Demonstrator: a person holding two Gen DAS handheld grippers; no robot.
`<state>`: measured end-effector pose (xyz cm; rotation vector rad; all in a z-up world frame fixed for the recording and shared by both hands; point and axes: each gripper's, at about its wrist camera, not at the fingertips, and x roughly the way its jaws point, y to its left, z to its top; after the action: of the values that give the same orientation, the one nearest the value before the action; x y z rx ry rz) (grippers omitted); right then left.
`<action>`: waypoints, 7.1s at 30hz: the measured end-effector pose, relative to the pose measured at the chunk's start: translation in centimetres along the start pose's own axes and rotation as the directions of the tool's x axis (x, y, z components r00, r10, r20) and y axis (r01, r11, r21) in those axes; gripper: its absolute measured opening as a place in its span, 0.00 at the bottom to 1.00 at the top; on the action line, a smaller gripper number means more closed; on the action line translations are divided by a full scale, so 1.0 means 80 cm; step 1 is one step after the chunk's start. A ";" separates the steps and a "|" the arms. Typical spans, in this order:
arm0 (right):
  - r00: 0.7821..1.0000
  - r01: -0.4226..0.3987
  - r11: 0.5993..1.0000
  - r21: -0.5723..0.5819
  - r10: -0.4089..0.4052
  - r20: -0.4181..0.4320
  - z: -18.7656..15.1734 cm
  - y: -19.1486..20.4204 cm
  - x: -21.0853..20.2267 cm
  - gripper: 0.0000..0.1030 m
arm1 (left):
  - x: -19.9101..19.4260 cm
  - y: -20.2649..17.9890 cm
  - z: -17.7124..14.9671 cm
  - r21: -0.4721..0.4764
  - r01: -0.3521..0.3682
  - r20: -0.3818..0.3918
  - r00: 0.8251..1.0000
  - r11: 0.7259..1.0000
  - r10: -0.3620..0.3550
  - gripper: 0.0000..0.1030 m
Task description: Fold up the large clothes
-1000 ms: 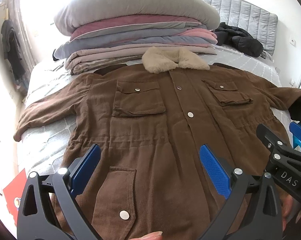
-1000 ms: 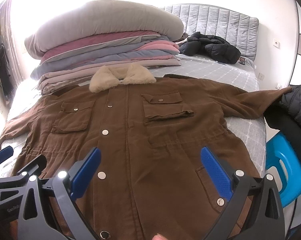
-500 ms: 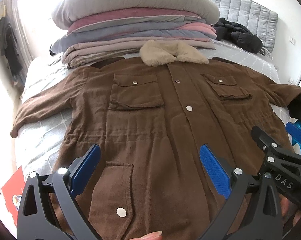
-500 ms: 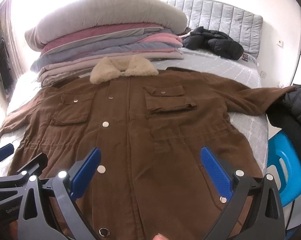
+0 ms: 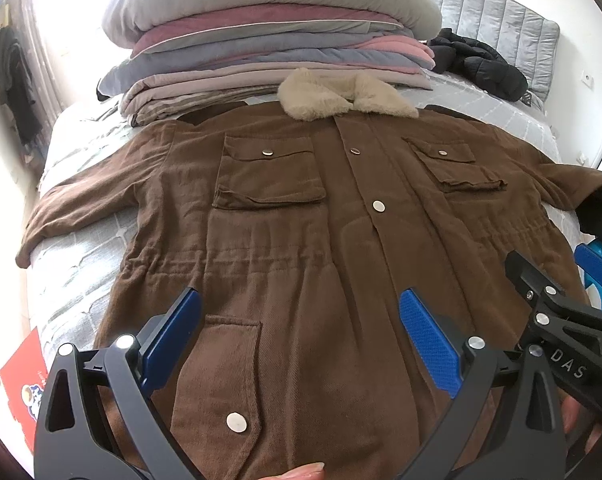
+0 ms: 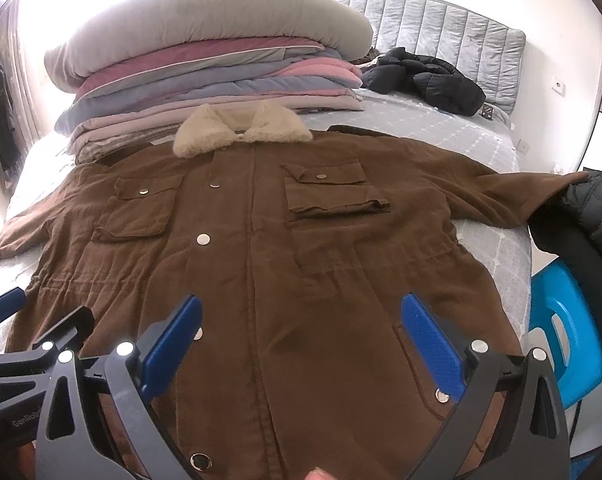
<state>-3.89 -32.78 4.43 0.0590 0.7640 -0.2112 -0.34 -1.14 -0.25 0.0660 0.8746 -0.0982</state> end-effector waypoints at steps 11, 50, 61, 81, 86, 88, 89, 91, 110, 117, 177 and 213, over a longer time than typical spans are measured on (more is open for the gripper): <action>1.000 0.013 1.000 -0.007 -0.013 0.007 0.000 0.001 -0.002 0.93 | 0.000 0.000 0.000 0.002 -0.001 0.000 1.000 1.000 0.001 0.93; 1.000 0.020 1.000 -0.004 -0.020 -0.004 0.000 0.001 0.005 0.93 | 0.008 -0.001 -0.003 0.005 -0.015 -0.018 1.000 1.000 0.016 0.93; 1.000 0.027 1.000 -0.011 -0.027 0.005 0.001 0.002 0.002 0.93 | 0.008 -0.002 -0.003 0.005 -0.013 -0.019 1.000 1.000 0.014 0.93; 0.998 0.060 0.998 -0.032 -0.058 0.039 0.001 0.006 -0.007 0.93 | 0.006 -0.003 -0.003 0.007 -0.017 -0.013 1.000 1.000 0.017 0.93; 0.999 0.046 0.999 -0.020 -0.045 0.030 0.001 0.004 -0.006 0.93 | 0.006 -0.002 -0.003 0.006 -0.019 -0.010 1.000 1.000 0.019 0.93; 1.000 0.025 1.000 -0.003 -0.025 0.016 0.002 -0.001 -0.004 0.93 | 0.006 -0.002 -0.002 0.006 -0.021 -0.010 1.000 1.000 0.021 0.93; 1.000 0.007 1.000 0.013 -0.007 0.003 0.002 -0.004 -0.001 0.93 | 0.006 -0.002 -0.002 0.006 -0.022 -0.008 1.000 1.000 0.022 0.93; 1.000 -0.010 0.999 0.034 0.010 -0.012 0.002 -0.009 0.003 0.93 | 0.005 -0.002 -0.002 0.006 -0.022 -0.004 1.000 1.000 0.022 0.93; 0.984 -0.068 0.822 0.565 0.149 -0.098 0.041 -0.303 0.076 0.93 | 0.007 0.014 0.014 -0.037 0.016 -0.023 1.000 0.999 -0.017 0.93; 0.997 0.013 0.693 0.721 0.043 -0.059 0.062 -0.431 0.117 0.91 | 0.030 0.015 0.013 -0.033 0.024 -0.079 0.997 0.999 -0.026 0.93; 0.921 -0.325 0.102 0.940 0.261 0.289 0.035 -0.450 0.296 0.60 | 0.067 0.044 0.026 -0.119 0.088 -0.180 0.978 0.989 -0.108 0.93; 0.901 0.005 0.960 0.280 -0.126 0.415 0.251 -0.316 0.144 0.15 | 0.054 0.060 0.024 -0.137 0.097 -0.164 0.979 0.986 -0.119 0.93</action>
<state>12.51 -62.04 11.52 0.2410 0.2906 -0.3801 4.42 3.15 -2.24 -0.0949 1.0552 -0.1395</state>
